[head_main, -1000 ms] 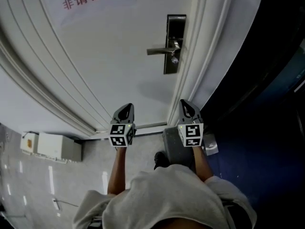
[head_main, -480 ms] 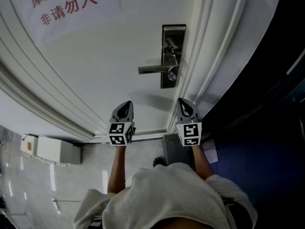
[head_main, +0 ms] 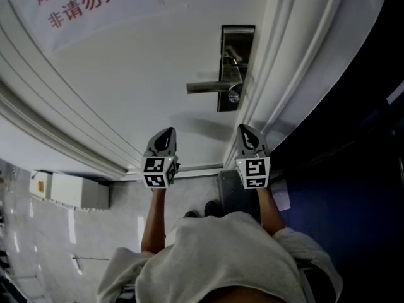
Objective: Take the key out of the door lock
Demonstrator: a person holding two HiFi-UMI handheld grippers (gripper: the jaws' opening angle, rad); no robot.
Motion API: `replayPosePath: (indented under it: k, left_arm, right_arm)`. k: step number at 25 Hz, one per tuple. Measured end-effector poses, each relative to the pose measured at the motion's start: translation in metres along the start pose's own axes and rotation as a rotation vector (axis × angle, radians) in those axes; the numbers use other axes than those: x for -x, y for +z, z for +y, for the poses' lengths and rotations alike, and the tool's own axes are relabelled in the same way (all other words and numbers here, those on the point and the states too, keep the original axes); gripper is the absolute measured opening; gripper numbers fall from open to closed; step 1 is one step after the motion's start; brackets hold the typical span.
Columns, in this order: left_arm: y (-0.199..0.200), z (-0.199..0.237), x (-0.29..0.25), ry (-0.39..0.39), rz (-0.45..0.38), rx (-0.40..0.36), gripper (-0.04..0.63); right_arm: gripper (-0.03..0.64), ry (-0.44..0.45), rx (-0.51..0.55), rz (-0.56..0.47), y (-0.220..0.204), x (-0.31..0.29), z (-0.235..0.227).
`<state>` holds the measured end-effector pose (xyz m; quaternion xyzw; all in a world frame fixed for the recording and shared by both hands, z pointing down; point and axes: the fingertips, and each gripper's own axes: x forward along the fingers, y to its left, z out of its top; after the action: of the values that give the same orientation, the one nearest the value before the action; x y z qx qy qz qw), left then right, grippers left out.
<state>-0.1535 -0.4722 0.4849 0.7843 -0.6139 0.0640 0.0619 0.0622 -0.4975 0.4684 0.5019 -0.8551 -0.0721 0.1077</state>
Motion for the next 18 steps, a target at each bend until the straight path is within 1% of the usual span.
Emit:
replayPosePath:
  k: [6,11,14,18]
  left_arm:
    - [0.005,0.003,0.001,-0.046,0.002,-0.01,0.018]
    - [0.006,0.011,0.005,-0.066,0.001,-0.012,0.018]
    - [0.006,0.015,0.008,-0.073,-0.003,-0.01,0.018]
    - [0.008,0.019,0.01,-0.08,-0.012,0.0,0.018]
  right_arm:
    - [0.023,-0.017,0.013,0.008,0.002,0.006,0.012]
    - [0.023,-0.033,0.031,0.024,0.005,0.005,0.023]
    - [0.023,-0.039,0.066,0.022,0.014,0.005,0.026]
    - [0.023,-0.056,0.142,-0.003,0.036,0.001,0.022]
